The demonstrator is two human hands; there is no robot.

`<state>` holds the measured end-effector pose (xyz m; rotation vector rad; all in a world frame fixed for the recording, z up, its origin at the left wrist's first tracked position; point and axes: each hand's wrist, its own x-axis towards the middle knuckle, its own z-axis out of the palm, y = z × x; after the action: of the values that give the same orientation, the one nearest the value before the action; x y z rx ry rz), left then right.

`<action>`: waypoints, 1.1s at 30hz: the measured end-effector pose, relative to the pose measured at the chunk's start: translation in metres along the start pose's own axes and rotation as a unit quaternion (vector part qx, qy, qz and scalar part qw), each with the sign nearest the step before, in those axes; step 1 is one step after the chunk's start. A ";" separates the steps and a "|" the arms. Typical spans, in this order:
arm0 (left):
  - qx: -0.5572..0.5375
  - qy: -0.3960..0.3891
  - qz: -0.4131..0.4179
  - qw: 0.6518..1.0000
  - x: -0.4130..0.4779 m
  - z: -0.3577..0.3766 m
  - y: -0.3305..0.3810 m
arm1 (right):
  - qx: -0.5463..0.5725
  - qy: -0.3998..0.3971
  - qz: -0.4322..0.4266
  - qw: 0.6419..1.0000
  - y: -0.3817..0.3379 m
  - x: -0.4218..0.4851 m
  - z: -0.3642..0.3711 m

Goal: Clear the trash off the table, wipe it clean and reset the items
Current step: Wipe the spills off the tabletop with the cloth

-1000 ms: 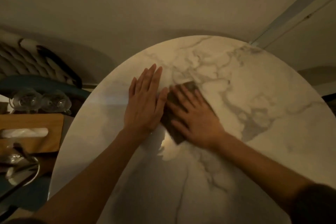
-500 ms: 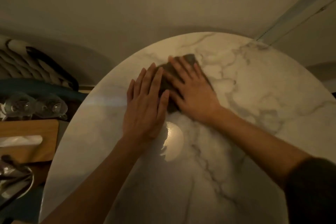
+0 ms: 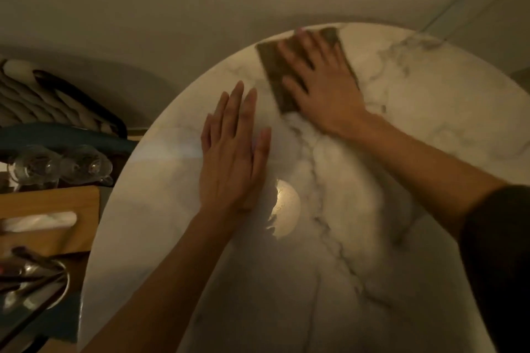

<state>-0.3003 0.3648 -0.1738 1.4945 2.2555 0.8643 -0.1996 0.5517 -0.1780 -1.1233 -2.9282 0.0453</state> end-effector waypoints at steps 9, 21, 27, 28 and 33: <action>0.047 -0.009 0.023 0.999 0.003 -0.005 0.000 | 0.017 -0.056 -0.127 0.990 -0.017 -0.089 -0.013; 0.172 -0.046 0.022 0.984 0.001 -0.006 -0.002 | 0.036 -0.035 -0.029 0.998 0.011 -0.128 -0.010; 0.190 -0.017 0.033 0.981 0.003 0.007 -0.004 | 0.016 0.003 0.155 0.988 0.165 -0.090 -0.006; 0.194 -0.020 0.029 0.980 0.002 0.009 -0.005 | 0.031 -0.001 0.193 0.981 0.172 -0.083 -0.002; 0.229 -0.032 0.042 0.972 -0.001 0.015 0.030 | 0.069 0.018 0.051 0.996 0.095 -0.173 0.002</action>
<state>-0.2699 0.3768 -0.1665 1.7862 2.4690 0.3127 -0.0074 0.5069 -0.1820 -1.2354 -2.7843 0.2227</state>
